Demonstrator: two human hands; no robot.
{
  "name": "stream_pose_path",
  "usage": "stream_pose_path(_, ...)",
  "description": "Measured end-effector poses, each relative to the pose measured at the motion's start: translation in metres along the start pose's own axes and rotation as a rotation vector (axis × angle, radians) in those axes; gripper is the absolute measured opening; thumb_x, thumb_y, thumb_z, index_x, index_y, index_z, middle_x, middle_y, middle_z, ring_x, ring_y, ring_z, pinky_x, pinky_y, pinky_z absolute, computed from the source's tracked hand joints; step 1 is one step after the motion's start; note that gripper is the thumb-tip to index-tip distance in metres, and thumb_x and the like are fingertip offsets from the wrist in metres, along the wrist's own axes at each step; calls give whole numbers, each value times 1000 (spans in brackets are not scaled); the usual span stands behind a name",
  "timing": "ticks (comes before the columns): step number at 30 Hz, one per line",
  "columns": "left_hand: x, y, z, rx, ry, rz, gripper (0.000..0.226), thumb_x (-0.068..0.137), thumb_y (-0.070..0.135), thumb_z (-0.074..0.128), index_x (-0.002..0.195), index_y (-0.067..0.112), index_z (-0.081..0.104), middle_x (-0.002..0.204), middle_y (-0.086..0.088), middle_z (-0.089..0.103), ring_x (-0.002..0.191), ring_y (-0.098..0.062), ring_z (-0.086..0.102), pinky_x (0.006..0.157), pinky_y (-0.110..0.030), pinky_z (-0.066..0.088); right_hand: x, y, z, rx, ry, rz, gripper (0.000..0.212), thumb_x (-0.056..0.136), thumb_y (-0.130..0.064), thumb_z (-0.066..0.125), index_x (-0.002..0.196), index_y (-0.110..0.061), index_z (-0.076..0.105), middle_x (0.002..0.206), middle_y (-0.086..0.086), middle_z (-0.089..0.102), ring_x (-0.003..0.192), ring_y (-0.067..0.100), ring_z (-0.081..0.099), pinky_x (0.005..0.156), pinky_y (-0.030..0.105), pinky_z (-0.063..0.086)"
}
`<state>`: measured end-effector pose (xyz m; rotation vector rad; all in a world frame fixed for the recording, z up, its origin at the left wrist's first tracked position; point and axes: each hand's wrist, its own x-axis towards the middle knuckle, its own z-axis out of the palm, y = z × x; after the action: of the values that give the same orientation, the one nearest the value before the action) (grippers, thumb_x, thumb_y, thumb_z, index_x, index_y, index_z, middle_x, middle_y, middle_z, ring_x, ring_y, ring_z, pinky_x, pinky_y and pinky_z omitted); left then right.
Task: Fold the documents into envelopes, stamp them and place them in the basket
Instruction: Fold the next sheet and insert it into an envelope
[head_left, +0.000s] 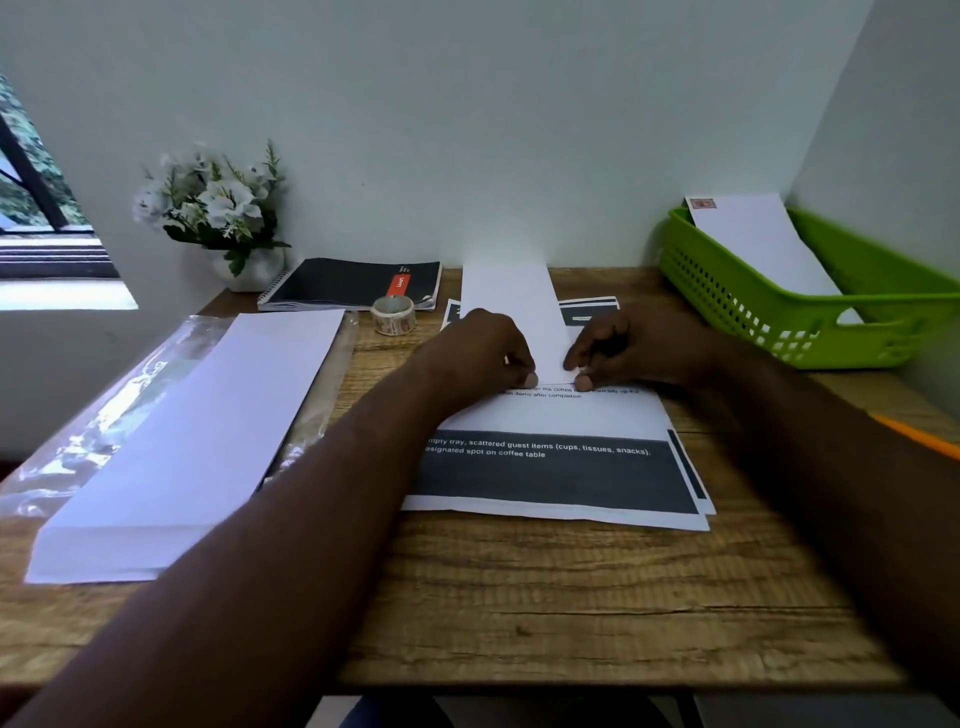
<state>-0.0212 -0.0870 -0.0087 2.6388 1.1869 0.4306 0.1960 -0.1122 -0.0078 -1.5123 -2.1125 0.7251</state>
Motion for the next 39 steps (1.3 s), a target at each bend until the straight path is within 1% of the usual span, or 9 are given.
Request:
stream_pose_path(7,-3,2,0,56,82,85,29,94,24,56,120,16,67,122,0,66,114,-17,58,93,-23,41,6,5,3,-178,79,-153,12,78,-23,78,74,-31,70,75,-14,68,68,-5,58,61,5,39)
stream_pose_path(10,-1,1,4,39,95,56,34,90,36,62,120,21,66,118,2,67,109,-16,57,90,-27,44,9,7,8,-226,183,-287,13,82,-26,71,70,-22,70,71,-10,66,64,-3,56,60,9,38)
stream_pose_path(14,5,-1,8,60,223,94,21,90,16,60,104,9,73,103,-12,67,99,-27,60,81,-33,45,11,-1,12,-304,388,-445,15,83,-23,69,74,-11,72,72,-5,62,65,-1,52,61,8,35)
stream_pose_path(20,-1,-8,-10,-231,826,184,11,86,0,56,92,1,65,85,-9,60,80,-12,50,70,-14,36,15,15,6,-71,698,-350,34,86,-34,66,114,-16,66,116,3,57,108,-1,51,91,23,46)
stream_pose_path(25,-11,-20,-45,-1139,987,8,11,90,9,57,86,17,62,79,5,66,77,-12,57,73,-31,50,23,30,3,24,922,-172,53,80,-43,68,128,-26,53,143,9,39,134,9,31,113,28,30)
stream_pose_path(28,-10,-45,-50,-1302,921,-256,11,93,11,55,94,19,63,97,-3,71,91,-23,66,81,-44,54,19,21,-2,327,914,-135,44,82,-33,69,121,-36,48,135,19,47,125,16,49,104,41,42)
stream_pose_path(32,-7,-70,-32,-999,707,-596,28,91,7,58,118,13,58,114,-9,65,98,-24,65,83,-37,55,18,30,-5,447,717,-13,54,78,-8,74,127,-18,52,113,5,56,100,6,53,80,16,44)
stream_pose_path(34,-12,-73,-29,-676,591,-613,33,87,6,63,120,10,56,113,-6,62,95,-20,60,84,-33,52,16,33,-6,301,660,60,59,76,-9,76,128,-22,51,114,2,54,102,9,50,78,14,41)
stream_pose_path(39,-21,-69,-25,-101,215,-674,43,80,15,74,119,12,56,121,-10,59,102,-28,55,81,-29,43,10,39,-11,-383,336,66,76,76,-37,76,141,-26,40,142,3,45,129,18,40,106,25,29)
